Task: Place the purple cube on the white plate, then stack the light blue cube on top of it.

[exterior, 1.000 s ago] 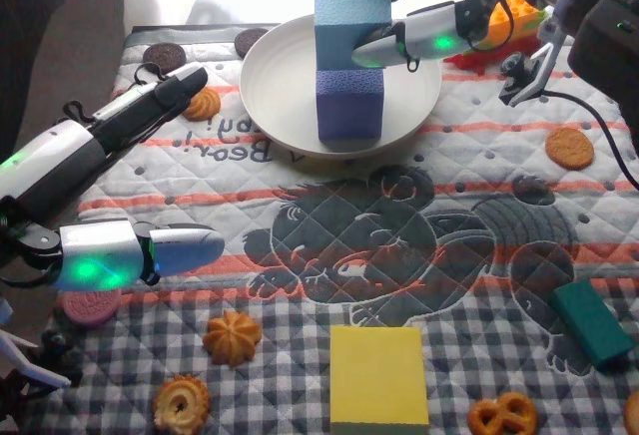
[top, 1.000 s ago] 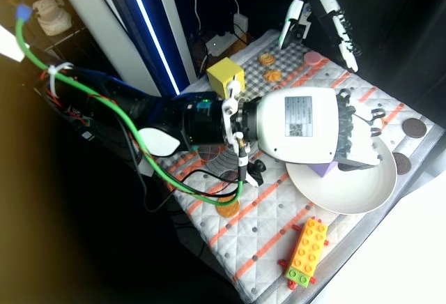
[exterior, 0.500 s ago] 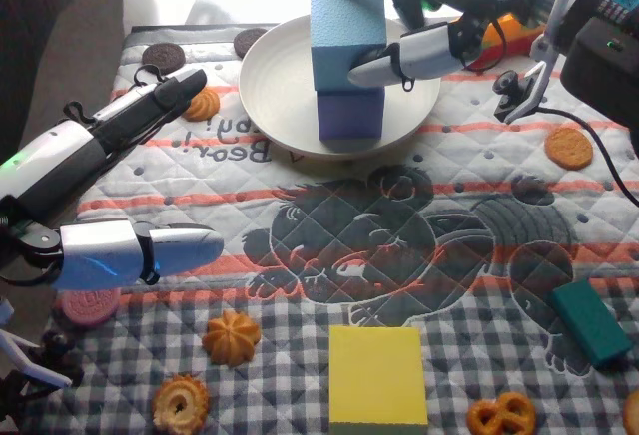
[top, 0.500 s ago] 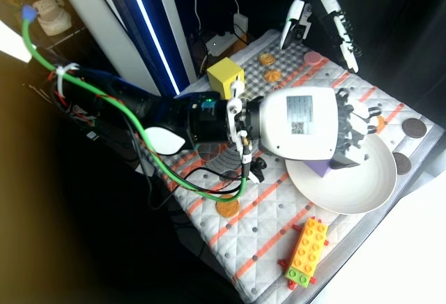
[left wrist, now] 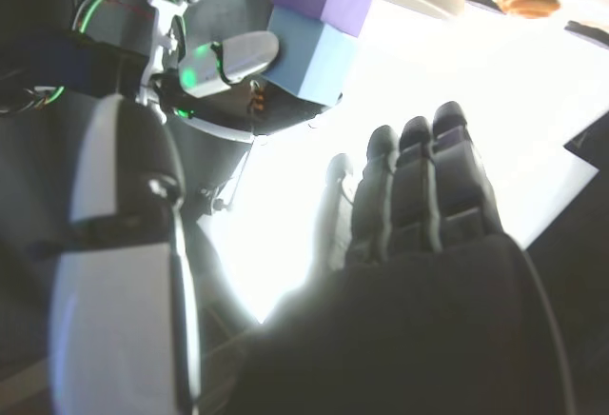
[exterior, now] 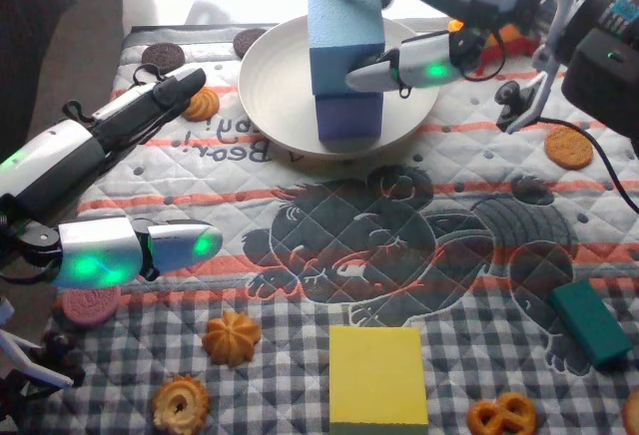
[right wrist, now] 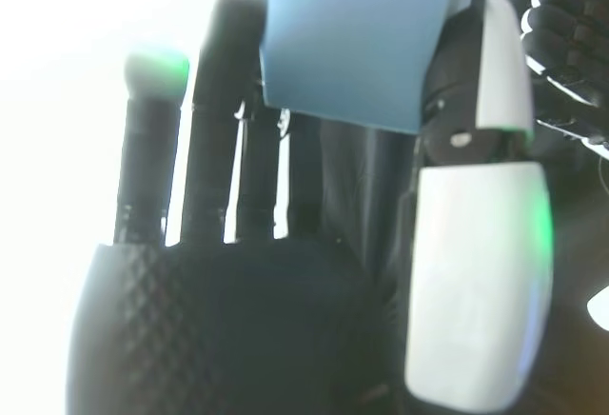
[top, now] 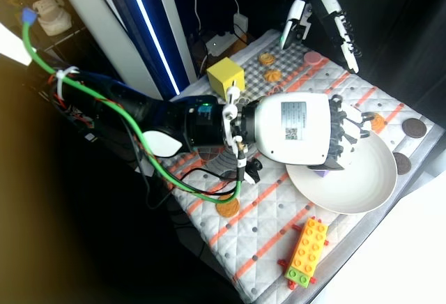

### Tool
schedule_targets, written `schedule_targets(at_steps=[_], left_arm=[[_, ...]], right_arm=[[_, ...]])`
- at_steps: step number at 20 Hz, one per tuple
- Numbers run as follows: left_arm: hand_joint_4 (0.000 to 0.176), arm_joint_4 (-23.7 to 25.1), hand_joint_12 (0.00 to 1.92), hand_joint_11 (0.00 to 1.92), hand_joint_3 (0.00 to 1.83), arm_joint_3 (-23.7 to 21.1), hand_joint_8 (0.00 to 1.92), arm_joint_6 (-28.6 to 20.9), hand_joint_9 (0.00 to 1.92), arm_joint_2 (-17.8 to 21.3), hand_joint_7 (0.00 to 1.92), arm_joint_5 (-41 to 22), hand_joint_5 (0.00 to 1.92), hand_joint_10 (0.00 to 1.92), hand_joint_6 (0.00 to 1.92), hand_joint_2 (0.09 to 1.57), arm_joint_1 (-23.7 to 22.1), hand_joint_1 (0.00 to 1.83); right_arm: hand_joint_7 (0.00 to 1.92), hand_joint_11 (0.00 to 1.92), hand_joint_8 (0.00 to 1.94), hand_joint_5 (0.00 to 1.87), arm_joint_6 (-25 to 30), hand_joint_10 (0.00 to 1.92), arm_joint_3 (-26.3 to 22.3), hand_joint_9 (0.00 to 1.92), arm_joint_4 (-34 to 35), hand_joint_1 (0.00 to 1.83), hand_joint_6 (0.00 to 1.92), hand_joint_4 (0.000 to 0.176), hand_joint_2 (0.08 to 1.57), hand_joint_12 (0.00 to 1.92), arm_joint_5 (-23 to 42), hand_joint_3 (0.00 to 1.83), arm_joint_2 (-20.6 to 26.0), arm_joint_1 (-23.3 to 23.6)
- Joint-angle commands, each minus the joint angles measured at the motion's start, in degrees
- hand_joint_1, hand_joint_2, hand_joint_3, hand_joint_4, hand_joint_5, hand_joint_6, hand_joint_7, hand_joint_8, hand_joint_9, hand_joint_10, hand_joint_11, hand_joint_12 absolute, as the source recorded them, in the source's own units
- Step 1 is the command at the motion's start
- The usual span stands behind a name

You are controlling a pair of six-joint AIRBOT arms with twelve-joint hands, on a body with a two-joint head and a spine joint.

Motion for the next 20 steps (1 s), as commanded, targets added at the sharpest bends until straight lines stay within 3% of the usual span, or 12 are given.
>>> schedule_targets(at_steps=[1, 5, 7, 9, 11, 12, 13, 14, 16, 17, 18, 20], left_arm=[[0.104, 0.49, 0.00, 0.00, 0.00, 0.22, 0.00, -0.63, 0.00, -0.18, 0.09, -7.07, 0.04, 0.00, 0.00, 0.96, -0.46, 0.94], [0.134, 0.46, 0.00, 0.00, 0.00, 0.26, 0.00, -0.83, 0.00, -0.25, 0.09, -7.12, 0.05, 0.00, 0.00, 0.96, -0.45, 0.97], [0.126, 0.43, 0.00, 0.00, 0.00, 0.26, 0.00, -0.93, 0.00, -0.25, 0.09, -7.20, 0.05, 0.00, 0.00, 0.97, -0.44, 0.95], [0.134, 0.37, 0.00, 0.00, 0.00, 0.26, 0.00, -1.15, 0.00, -0.24, 0.08, -7.53, 0.05, 0.00, 0.00, 0.96, -0.40, 0.96], [0.113, 0.43, 0.00, 0.00, 0.00, 1.05, 0.00, -3.54, 0.01, -0.09, 0.07, -8.76, 0.03, 0.00, 0.00, 0.96, -0.38, 0.89], [0.121, 0.89, 0.00, 0.00, 0.00, 2.04, 0.00, -6.18, 0.00, -0.04, 0.06, -9.62, 0.01, 0.00, 0.00, 0.94, -0.38, 0.86], [0.165, 1.30, 0.00, 0.00, 0.00, 2.99, 0.00, -8.77, 0.00, 0.14, 0.05, -10.50, 0.00, 0.00, 0.00, 0.93, -0.41, 0.84], [0.174, 1.54, 0.00, 0.00, 0.00, 3.57, 0.00, -10.20, 0.00, 0.42, 0.07, -11.41, 0.00, 0.00, 0.00, 0.93, -0.56, 0.82], [0.176, 1.57, 0.00, 0.00, 0.00, 3.77, 0.00, -10.97, 0.00, 1.64, 0.01, -14.05, 0.00, 0.00, 0.00, 0.91, -0.91, 0.81], [0.145, 1.70, 0.00, 0.00, 0.00, 3.42, 0.00, -11.83, 0.00, 2.64, 0.00, -16.80, 0.00, 0.00, 0.00, 0.88, -0.85, 0.81], [0.082, 1.76, 0.00, 0.00, 0.00, 2.76, 0.02, -13.94, 0.03, 3.37, 0.07, -21.74, 0.00, 0.01, 0.00, 0.93, 0.19, 0.76], [0.070, 1.76, 0.01, 0.02, 0.00, 1.92, 0.01, -17.32, 0.08, 4.15, 0.11, -27.46, 0.00, 0.01, 0.00, 0.91, 2.40, 0.69]], right_arm=[[0.30, 0.08, 0.00, 0.05, 0.03, 0.03, -0.09, 0.37, 0.95, 0.70, 0.00, 0.112, 0.92, 1.00, 6.14, 0.00, 0.32, 0.36], [0.09, 0.00, 0.00, 0.00, 0.03, 0.00, -0.36, 0.26, 0.95, 0.59, 0.00, 0.145, 0.87, 1.15, 6.15, 0.00, 0.33, 0.34], [0.04, 0.00, 0.00, 0.00, 0.03, 0.00, -0.48, 0.22, 0.95, 0.57, 0.00, 0.149, 0.86, 1.12, 6.17, 0.00, 0.33, 0.34], [0.00, 0.00, 0.00, 0.00, 0.03, 0.01, -0.95, 0.09, 1.05, 0.55, 0.00, 0.172, 0.86, 0.80, 6.77, 0.00, 0.97, 0.24], [0.00, 0.00, 0.00, 0.00, 0.03, 0.00, -2.55, 0.00, 1.98, 0.56, 0.00, 0.176, 0.83, 0.23, 10.41, 0.00, 3.30, -0.83], [0.00, 0.00, 0.00, 0.00, 0.03, 0.00, -3.73, 0.00, 3.04, 0.51, 0.00, 0.176, 0.83, 0.19, 12.93, 0.00, 4.94, -1.95], [0.00, 0.00, 0.00, 0.00, 0.03, 0.00, -5.02, 0.00, 4.21, 0.49, 0.00, 0.176, 0.81, 0.15, 16.11, 0.00, 6.60, -3.26], [0.00, 0.00, 0.00, 0.00, 0.03, 0.00, -6.04, 0.00, 4.99, 0.50, 0.00, 0.176, 0.78, 0.37, 18.35, 0.01, 7.89, -4.45], [0.00, 0.00, 0.00, 0.00, 0.03, 0.00, -8.48, 0.00, 6.17, 0.53, 0.00, 0.176, 0.82, 0.22, 23.84, 0.00, 10.89, -7.50], [0.00, 0.00, 0.00, 0.00, 0.03, 0.00, -10.20, 0.00, 6.72, 0.55, 0.00, 0.176, 0.82, 0.17, 27.32, 0.00, 12.90, -9.53], [0.00, 0.00, 0.00, 0.00, 0.03, 0.00, -12.77, 0.00, 7.84, 0.50, 0.00, 0.176, 0.91, 0.04, 32.32, 0.01, 15.92, -13.26], [0.00, 0.00, 0.00, 0.00, 0.03, 0.00, -15.82, 0.00, 8.99, 0.62, 0.00, 0.176, 0.89, 0.01, 38.15, 0.00, 19.07, -17.51]])
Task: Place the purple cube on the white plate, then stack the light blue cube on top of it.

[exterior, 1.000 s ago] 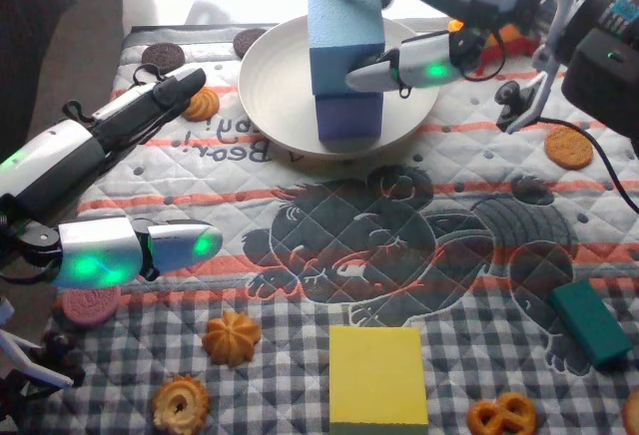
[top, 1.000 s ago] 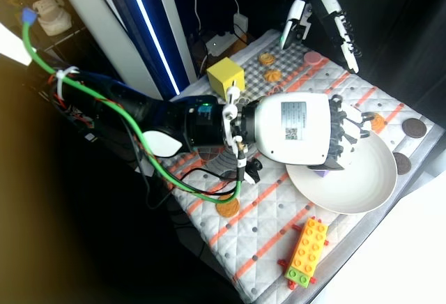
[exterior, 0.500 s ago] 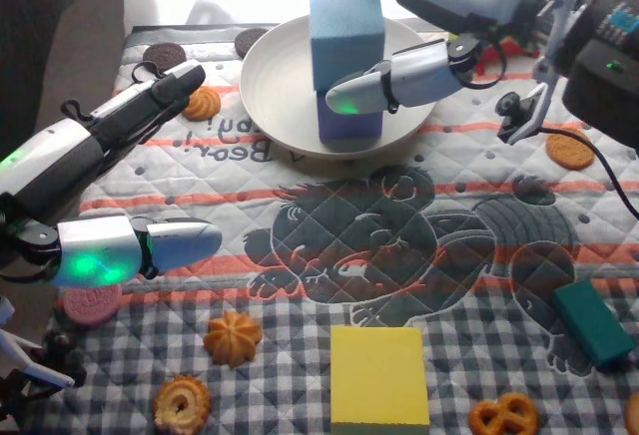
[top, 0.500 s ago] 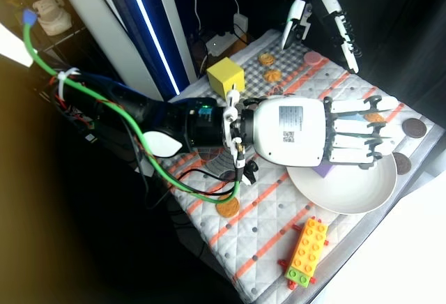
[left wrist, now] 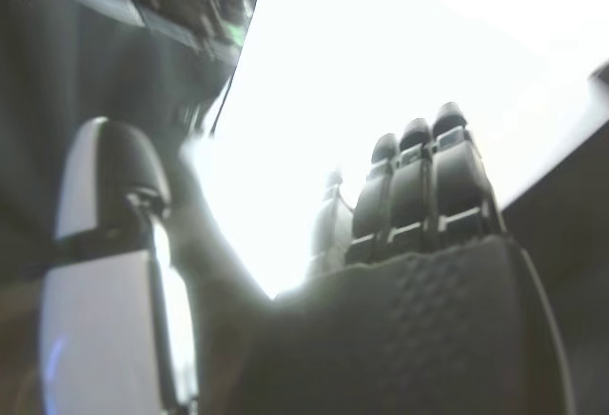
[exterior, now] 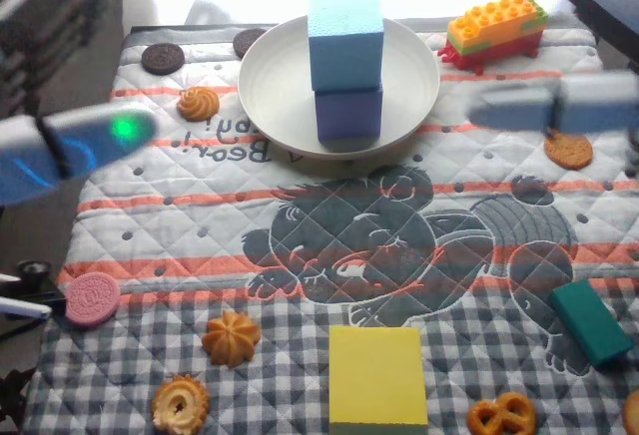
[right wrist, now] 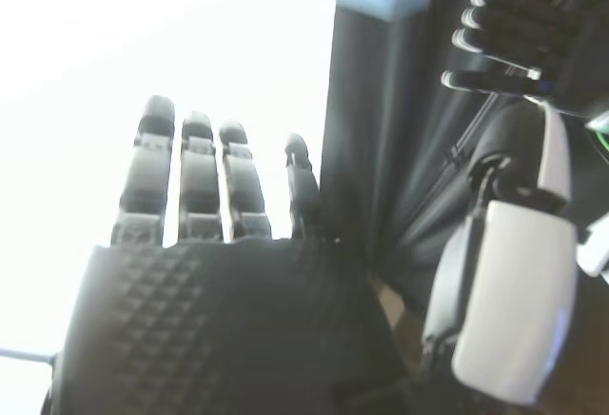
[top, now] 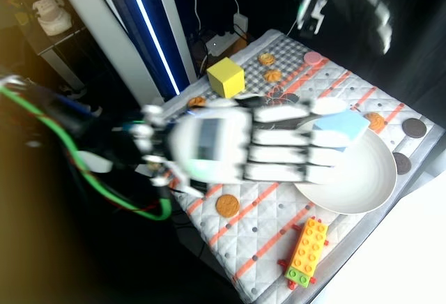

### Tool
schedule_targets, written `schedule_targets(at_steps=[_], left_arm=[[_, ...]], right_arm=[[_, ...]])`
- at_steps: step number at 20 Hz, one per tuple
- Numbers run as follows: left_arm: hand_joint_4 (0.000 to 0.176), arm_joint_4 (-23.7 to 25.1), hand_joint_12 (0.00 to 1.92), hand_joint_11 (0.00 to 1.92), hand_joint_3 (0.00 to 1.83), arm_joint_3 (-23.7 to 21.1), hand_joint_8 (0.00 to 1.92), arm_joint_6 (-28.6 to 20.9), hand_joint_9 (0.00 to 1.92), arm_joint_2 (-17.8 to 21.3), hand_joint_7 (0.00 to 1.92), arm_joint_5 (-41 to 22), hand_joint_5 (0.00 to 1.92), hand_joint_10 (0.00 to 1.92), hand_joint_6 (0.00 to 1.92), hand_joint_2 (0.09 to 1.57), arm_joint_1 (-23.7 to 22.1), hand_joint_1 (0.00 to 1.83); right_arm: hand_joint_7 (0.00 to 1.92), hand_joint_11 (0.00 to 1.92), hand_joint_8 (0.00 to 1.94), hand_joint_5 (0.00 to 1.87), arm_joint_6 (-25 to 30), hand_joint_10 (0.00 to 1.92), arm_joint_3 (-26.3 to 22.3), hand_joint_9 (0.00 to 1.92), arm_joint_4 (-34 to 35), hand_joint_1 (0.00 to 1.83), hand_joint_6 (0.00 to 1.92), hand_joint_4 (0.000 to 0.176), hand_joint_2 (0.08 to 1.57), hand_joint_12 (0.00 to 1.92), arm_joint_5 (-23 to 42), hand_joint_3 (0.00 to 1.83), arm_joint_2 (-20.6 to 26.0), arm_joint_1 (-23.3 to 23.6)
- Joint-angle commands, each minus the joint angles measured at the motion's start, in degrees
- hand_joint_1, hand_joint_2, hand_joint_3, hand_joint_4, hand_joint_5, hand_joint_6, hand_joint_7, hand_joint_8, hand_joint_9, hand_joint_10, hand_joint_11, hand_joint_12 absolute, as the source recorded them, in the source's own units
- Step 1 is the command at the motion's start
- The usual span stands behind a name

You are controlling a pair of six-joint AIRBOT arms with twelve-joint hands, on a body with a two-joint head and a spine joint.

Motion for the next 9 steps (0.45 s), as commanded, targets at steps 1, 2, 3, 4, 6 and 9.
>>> schedule_targets(at_steps=[1, 2, 3, 4, 6, 9], left_arm=[[0.076, 0.12, 0.02, 0.03, 0.00, -0.25, 0.01, -1.69, 0.10, 0.54, 0.12, -11.44, 0.00, 0.02, 0.00, 0.92, 0.47, 0.63], [0.074, 0.09, 0.29, 0.00, 0.00, -1.02, 0.00, -3.72, 0.12, 1.07, 0.14, -15.49, 0.00, 0.00, 0.00, 0.96, 2.67, 0.61], [0.053, 0.09, 0.27, 0.00, 0.00, -1.22, 0.00, -4.21, 0.13, 1.19, 0.15, -16.41, 0.00, 0.00, 0.00, 1.02, 3.27, 0.55], [0.042, 0.09, 0.26, 0.00, 0.00, -1.48, 0.00, -5.68, 0.16, 1.34, 0.16, -18.89, 0.00, 0.01, 0.00, 1.04, 4.29, 0.51], [0.052, 0.69, 0.02, 0.00, 0.01, -1.35, 0.00, -8.72, 0.02, 1.32, 0.10, -22.23, 0.37, 0.00, 0.09, 1.19, 5.06, 0.26], [0.113, 2.17, 0.00, 0.00, 0.05, -0.75, 0.03, -12.19, 0.11, 0.86, 0.30, -22.76, 0.25, 0.01, 0.37, 1.52, 4.35, 0.09]], right_arm=[[0.00, 0.00, 0.00, 0.00, 0.23, 0.00, -0.45, 0.00, 2.53, 0.64, 0.00, 0.176, 0.91, 0.00, 11.69, 0.00, 1.05, -0.47], [0.00, 0.00, 0.00, 0.00, 0.22, 0.00, -2.92, 0.00, 4.40, 0.66, 0.00, 0.162, 0.89, 0.00, 17.45, 0.00, 2.97, -5.22], [0.02, 0.06, 0.01, 0.00, 0.22, 0.01, -3.54, 0.03, 5.03, 0.71, 0.00, 0.137, 0.89, 0.03, 19.12, 0.00, 3.36, -6.59], [0.03, 0.06, 0.01, 0.01, 0.22, 0.01, -5.39, 0.03, 6.43, 0.68, 0.00, 0.113, 0.93, 0.03, 23.17, 0.01, 4.51, -9.77], [0.05, 0.06, 0.01, 0.09, 0.22, 0.01, -7.38, 0.04, 7.84, 0.68, 0.03, 0.090, 1.10, 0.03, 29.60, 0.02, 5.59, -13.03], [0.06, 0.02, 0.00, 0.34, 0.22, 0.00, -9.58, 0.01, 8.36, 0.31, 0.02, 0.041, 1.14, 0.01, 36.03, 0.00, 6.51, -15.43]])
